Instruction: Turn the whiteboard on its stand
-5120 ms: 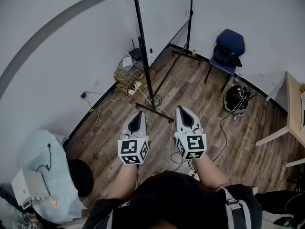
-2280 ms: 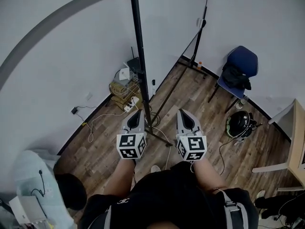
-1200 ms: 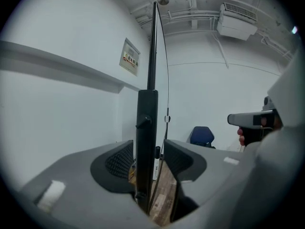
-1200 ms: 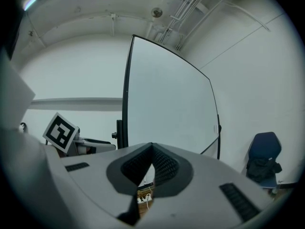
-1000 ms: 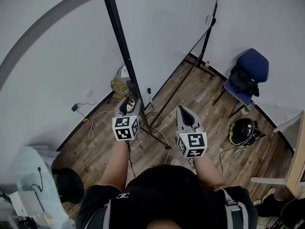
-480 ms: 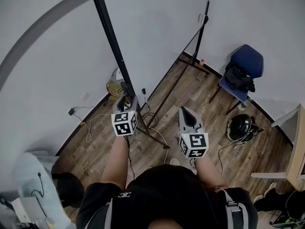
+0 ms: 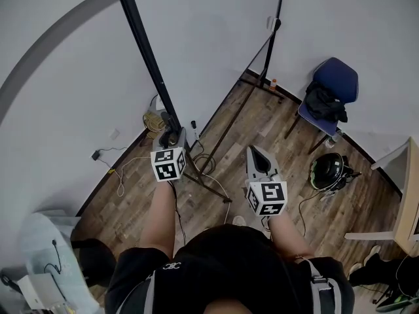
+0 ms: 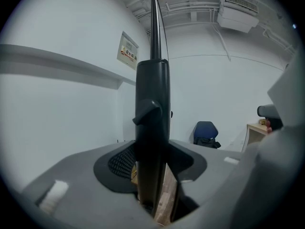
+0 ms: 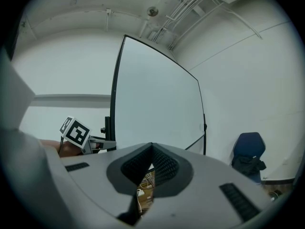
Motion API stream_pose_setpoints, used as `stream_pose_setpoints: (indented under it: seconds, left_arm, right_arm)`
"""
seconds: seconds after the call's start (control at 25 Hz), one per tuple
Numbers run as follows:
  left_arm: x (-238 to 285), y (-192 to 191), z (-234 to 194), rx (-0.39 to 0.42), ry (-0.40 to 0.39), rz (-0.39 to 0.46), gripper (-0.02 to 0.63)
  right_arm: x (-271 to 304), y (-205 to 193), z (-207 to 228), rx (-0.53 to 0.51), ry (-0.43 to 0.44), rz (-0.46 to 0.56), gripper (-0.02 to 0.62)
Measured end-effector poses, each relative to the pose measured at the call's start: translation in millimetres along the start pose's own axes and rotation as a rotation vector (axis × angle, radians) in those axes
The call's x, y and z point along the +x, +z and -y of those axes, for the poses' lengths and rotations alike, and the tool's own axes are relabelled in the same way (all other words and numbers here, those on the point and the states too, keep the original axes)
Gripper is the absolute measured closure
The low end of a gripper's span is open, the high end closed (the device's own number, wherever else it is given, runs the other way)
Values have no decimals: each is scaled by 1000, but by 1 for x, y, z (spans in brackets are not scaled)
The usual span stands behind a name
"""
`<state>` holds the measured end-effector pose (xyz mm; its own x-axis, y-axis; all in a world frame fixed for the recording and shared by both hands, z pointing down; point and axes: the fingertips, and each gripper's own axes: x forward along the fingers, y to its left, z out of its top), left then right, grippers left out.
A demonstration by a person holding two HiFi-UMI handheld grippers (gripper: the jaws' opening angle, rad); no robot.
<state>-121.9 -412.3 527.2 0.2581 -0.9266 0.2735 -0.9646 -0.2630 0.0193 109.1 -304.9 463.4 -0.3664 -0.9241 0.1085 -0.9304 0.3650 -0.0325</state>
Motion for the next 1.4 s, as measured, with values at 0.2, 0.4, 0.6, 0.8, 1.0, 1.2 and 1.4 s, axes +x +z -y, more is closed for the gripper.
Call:
stream_pose_setpoints:
  seconds: [0.2, 0.4, 0.6, 0.8, 1.0, 1.2, 1.4]
  left_arm:
    - [-3, 0, 0, 7, -14, 15, 416]
    - [-4, -1, -1, 8, -12, 22, 416]
    - [-11, -3, -7, 8, -14, 25, 416]
    - [-19, -4, -11, 11, -18, 35, 416]
    - [-30, -6, -16, 16, -28, 45, 416]
    - [-45, -11, -28, 16, -28, 45, 416]
    - [-62, -16, -41, 10, -26, 60, 416]
  right_arm:
    - [-1, 1, -4, 1, 4, 2, 603]
    - [1, 1, -5, 2, 17, 6, 603]
    - [3, 0, -7, 9, 20, 3, 603]
    - [7, -2, -15, 17, 44, 1, 603]
    - [15, -3, -30, 15, 81, -4, 603]
    - [22, -2, -42, 12, 114, -3, 603]
    - [27, -2, -53, 8, 151, -6, 603]
